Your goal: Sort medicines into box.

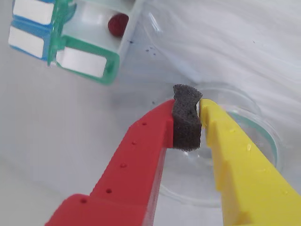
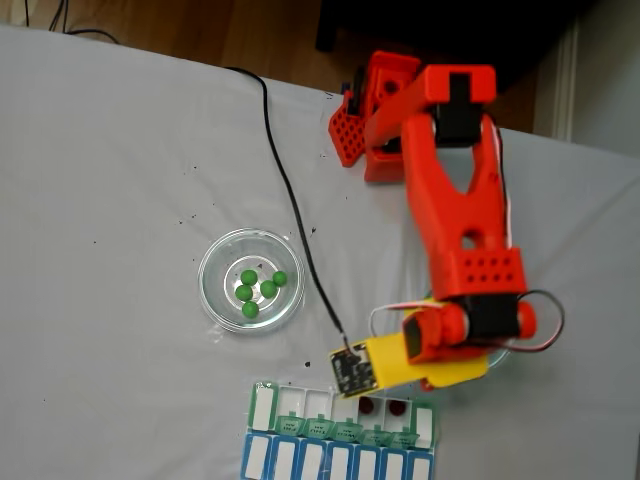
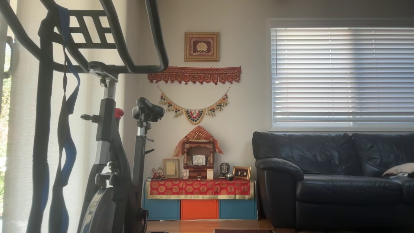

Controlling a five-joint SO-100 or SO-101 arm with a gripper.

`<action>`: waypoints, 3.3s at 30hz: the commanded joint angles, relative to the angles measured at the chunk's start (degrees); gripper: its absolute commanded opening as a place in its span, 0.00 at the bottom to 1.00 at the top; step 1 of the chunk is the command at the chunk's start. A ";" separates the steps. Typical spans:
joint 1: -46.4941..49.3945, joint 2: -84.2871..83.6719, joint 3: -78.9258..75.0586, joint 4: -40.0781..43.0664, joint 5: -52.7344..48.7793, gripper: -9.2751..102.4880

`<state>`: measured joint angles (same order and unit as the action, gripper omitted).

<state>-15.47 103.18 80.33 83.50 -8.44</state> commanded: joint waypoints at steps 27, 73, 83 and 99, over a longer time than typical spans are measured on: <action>-16.44 15.56 20.13 -6.24 2.55 0.10; -22.41 15.73 31.90 -15.12 36.91 0.19; -21.71 12.48 27.77 -14.06 42.10 0.20; -20.04 0.88 21.88 -12.39 48.69 0.28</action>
<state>-36.04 103.36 106.96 70.31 39.55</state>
